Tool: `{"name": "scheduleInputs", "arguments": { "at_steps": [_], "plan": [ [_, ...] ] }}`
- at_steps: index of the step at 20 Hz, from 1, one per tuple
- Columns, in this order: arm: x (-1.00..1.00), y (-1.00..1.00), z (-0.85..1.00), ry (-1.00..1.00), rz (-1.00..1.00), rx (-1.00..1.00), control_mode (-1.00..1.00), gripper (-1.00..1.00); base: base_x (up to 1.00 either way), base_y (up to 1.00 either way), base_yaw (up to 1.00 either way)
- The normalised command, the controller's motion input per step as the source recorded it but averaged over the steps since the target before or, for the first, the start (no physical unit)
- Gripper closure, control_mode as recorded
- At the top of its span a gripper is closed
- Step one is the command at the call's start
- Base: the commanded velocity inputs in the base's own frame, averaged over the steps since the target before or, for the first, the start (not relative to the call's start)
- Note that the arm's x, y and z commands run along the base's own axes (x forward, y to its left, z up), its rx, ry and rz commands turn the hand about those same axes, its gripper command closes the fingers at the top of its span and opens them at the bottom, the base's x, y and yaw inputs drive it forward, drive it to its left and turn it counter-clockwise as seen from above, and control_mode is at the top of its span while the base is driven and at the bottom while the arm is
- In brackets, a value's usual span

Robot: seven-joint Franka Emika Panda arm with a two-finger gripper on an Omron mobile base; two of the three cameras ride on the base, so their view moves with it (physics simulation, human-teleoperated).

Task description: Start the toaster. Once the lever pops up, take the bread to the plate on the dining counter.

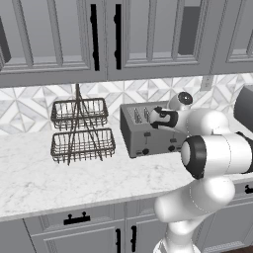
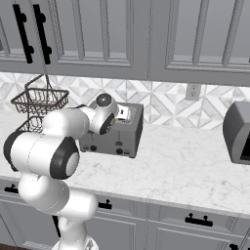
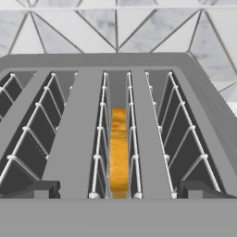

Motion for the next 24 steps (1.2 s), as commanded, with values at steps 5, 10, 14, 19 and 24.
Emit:
{"name": "scheduleInputs", "arguments": {
  "at_steps": [5,10,14,19,24],
  "plan": [
    [0.00,0.00,0.00,0.00,0.00,0.00,-1.00,-1.00,0.00,0.00,0.00],
    [0.00,0.00,0.00,0.00,0.00,0.00,-1.00,-1.00,0.00,0.00,0.00],
    [0.00,0.00,0.00,0.00,0.00,0.00,-1.00,-1.00,0.00,0.00,0.00],
    [0.00,0.00,0.00,0.00,0.00,0.00,-1.00,-1.00,0.00,0.00,0.00],
    [0.00,0.00,0.00,0.00,0.00,0.00,-1.00,-1.00,0.00,0.00,0.00]
  ]
}}
